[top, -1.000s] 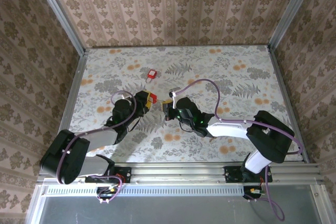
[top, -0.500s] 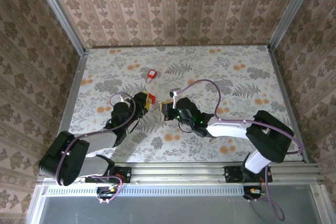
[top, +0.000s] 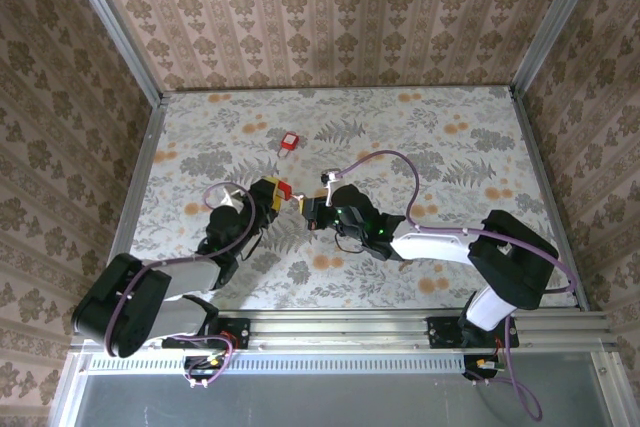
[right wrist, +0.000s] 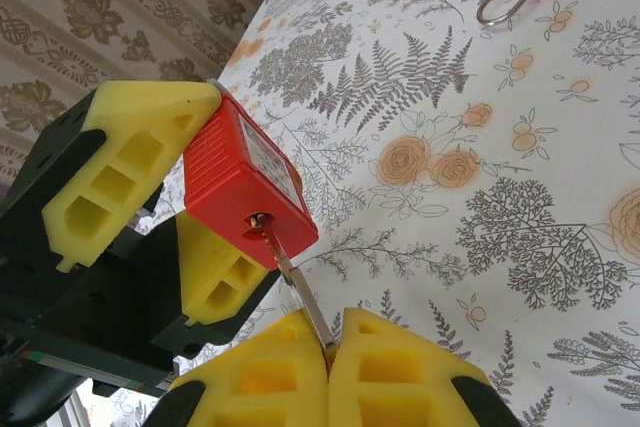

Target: Unlock with the key

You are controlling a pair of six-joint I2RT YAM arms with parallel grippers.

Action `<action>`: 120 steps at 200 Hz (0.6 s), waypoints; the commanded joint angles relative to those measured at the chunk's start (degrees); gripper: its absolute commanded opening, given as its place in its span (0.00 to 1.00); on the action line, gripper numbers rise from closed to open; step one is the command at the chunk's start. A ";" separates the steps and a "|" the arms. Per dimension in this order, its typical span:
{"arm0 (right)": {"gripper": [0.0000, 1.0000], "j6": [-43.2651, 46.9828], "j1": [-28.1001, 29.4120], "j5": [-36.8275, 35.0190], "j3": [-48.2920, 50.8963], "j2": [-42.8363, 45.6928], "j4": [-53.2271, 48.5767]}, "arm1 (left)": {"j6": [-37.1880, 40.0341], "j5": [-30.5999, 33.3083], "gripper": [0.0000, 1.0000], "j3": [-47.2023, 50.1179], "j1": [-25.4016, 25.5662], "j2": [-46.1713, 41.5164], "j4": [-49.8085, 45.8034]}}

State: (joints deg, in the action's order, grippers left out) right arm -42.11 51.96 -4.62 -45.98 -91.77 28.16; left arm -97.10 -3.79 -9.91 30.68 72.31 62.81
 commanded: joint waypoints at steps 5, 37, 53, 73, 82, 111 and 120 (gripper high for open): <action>0.00 -0.74 -0.04 -2.49 -2.94 -2.05 -2.46 | -1.81 -3.91 0.00 0.68 0.86 0.80 8.65; 0.00 2.67 0.76 -4.81 -4.51 -2.19 -4.81 | -1.53 -5.86 0.00 0.77 1.20 0.23 6.64; 0.00 5.28 0.94 -6.11 -4.82 -2.21 -5.45 | -1.14 -6.37 0.00 0.41 1.62 -0.69 3.89; 0.00 9.42 1.50 -7.48 -4.65 -2.36 -5.22 | -0.32 -6.33 0.00 -0.72 2.59 -2.36 -0.62; 0.00 11.45 2.01 -8.47 -4.43 -2.38 -5.02 | -0.11 -6.08 0.00 -1.43 3.18 -3.02 -2.88; 0.00 15.76 2.79 -8.77 -1.97 -2.71 -0.82 | 0.78 -5.44 0.00 -5.03 5.61 -3.91 -8.85; 0.00 16.57 2.79 -8.74 -0.77 -2.72 0.93 | 1.40 -5.19 0.00 -6.53 6.62 -4.17 -11.40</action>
State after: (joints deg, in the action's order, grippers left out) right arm -30.94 54.28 -10.81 -48.34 -92.75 23.20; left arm -97.51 -1.52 -11.51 32.38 70.48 54.76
